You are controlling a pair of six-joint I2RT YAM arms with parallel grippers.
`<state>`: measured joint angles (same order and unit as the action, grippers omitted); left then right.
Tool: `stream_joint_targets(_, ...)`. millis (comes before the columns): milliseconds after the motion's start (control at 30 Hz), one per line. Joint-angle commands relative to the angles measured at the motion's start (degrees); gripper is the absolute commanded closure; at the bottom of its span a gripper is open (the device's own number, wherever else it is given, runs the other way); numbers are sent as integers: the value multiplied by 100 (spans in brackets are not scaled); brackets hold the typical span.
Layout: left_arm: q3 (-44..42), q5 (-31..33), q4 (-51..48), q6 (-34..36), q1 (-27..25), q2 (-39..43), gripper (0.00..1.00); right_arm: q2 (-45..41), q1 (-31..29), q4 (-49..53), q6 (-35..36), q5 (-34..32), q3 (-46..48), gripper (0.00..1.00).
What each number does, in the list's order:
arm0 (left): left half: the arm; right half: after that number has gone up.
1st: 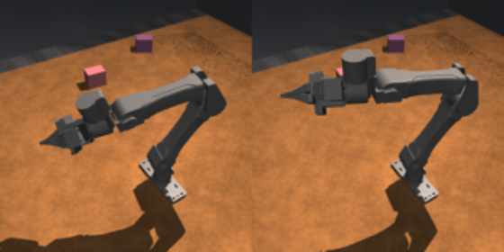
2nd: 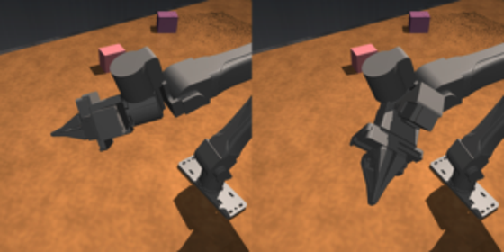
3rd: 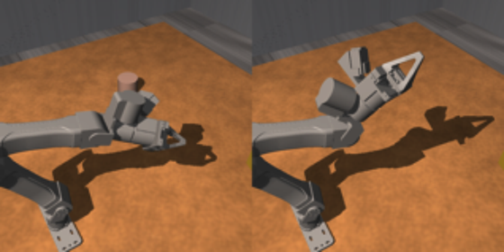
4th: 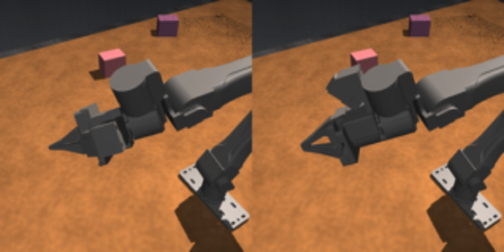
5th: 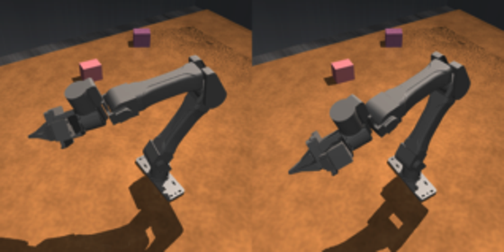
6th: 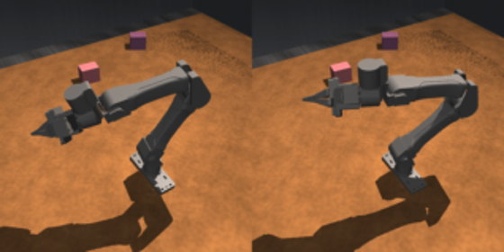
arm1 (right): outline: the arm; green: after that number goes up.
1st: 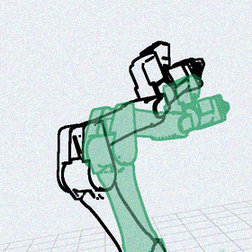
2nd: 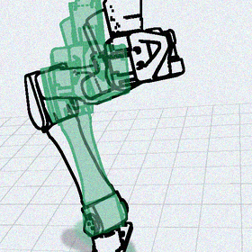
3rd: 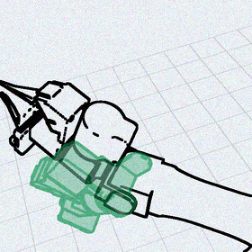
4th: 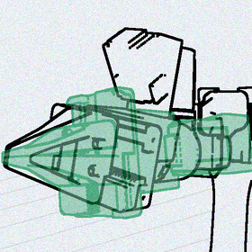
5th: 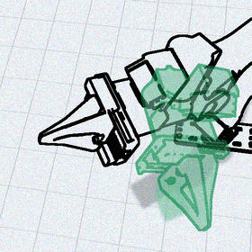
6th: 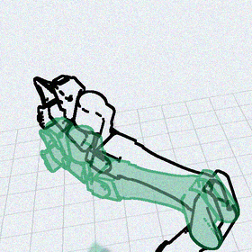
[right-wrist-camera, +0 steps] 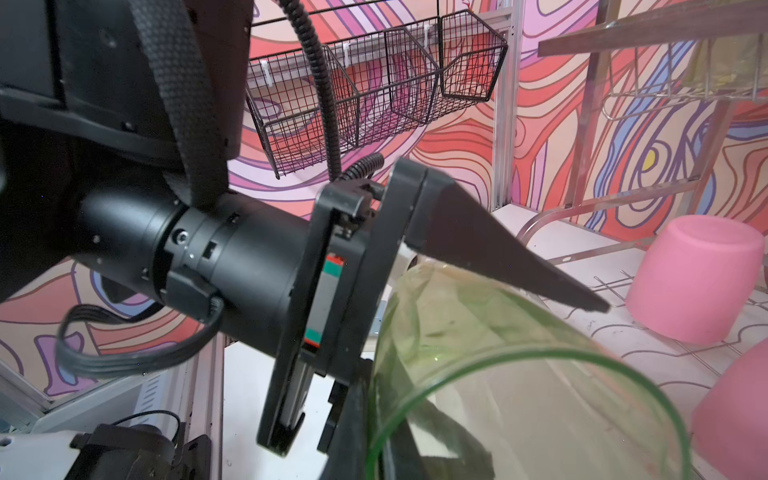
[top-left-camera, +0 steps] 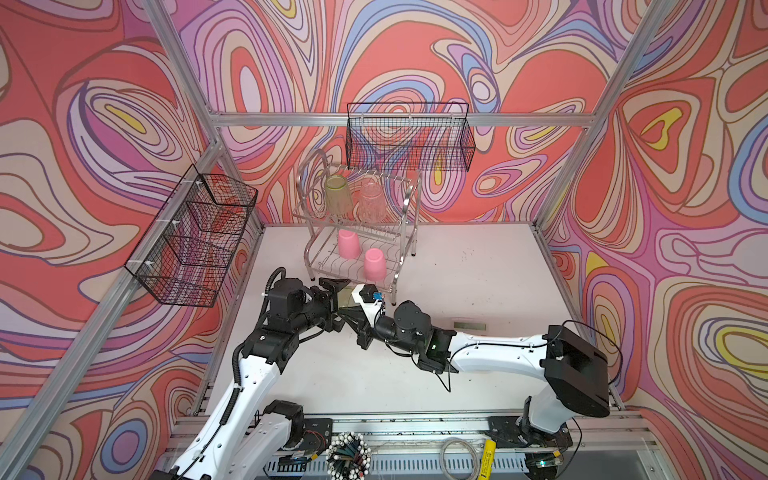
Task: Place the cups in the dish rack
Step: 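Open the right gripper and draw it back while the left gripper holds the cup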
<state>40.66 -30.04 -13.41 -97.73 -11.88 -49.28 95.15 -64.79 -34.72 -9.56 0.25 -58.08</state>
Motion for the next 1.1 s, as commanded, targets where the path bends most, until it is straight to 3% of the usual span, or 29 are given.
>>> stream_joint_targets(0,-80,-45,229,-49,45,-3,18,56,11,-54,-60,154,-177,100)
stream_joint_targets(133,-128,18,255,-53,45,67,26,69,15,-54,-77,173,-171,100)
stream_joint_targets(400,-61,199,94,161,46,111,30,30,11,-69,-81,120,-116,99)
stream_joint_targets(533,15,390,-102,437,50,111,30,3,11,-79,-90,98,-76,86)
stream_joint_targets(733,191,793,-437,1075,45,53,30,-107,12,-83,-66,-101,66,57)
stream_joint_targets(1067,577,1747,-675,2580,45,-238,33,-1054,21,239,67,-829,852,47)
